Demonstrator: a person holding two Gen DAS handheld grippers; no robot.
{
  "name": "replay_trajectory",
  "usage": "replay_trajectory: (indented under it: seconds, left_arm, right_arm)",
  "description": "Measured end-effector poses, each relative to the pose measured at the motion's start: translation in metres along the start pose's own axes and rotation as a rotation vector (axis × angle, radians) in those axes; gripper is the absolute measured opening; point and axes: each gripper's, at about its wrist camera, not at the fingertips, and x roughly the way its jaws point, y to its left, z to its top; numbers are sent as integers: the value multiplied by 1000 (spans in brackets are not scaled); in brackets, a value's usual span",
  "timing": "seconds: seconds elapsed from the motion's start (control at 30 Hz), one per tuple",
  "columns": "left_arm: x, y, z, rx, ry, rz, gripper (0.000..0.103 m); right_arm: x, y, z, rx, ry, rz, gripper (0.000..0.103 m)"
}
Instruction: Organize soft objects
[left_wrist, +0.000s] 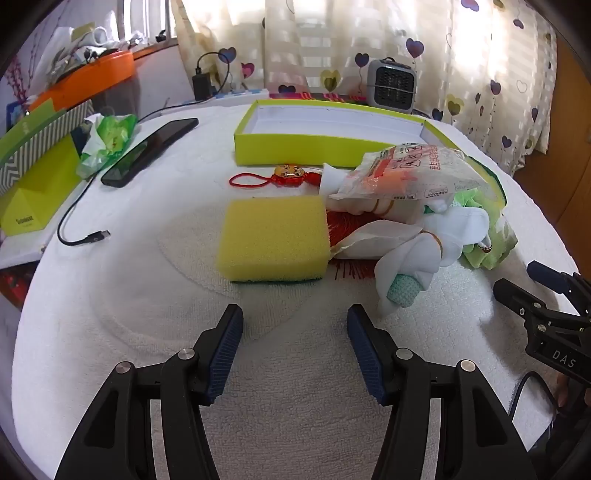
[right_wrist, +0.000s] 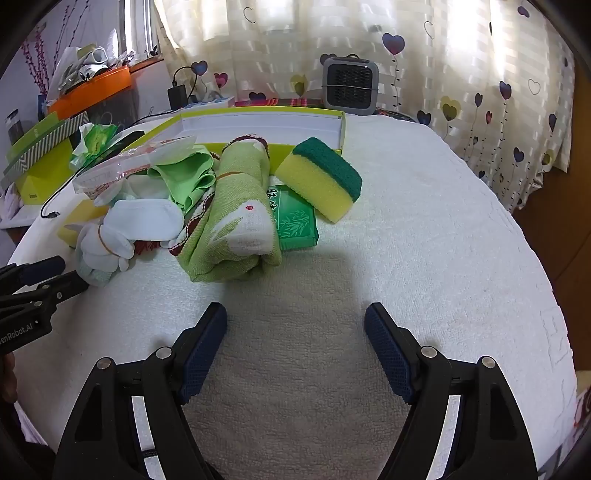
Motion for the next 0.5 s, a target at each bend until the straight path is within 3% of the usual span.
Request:
replay_trajectory:
  seconds: [0.5]
  left_arm:
    - [0,2,0,-6,0,-4,60]
  right_arm:
    - [0,0,0,2,0,3,78]
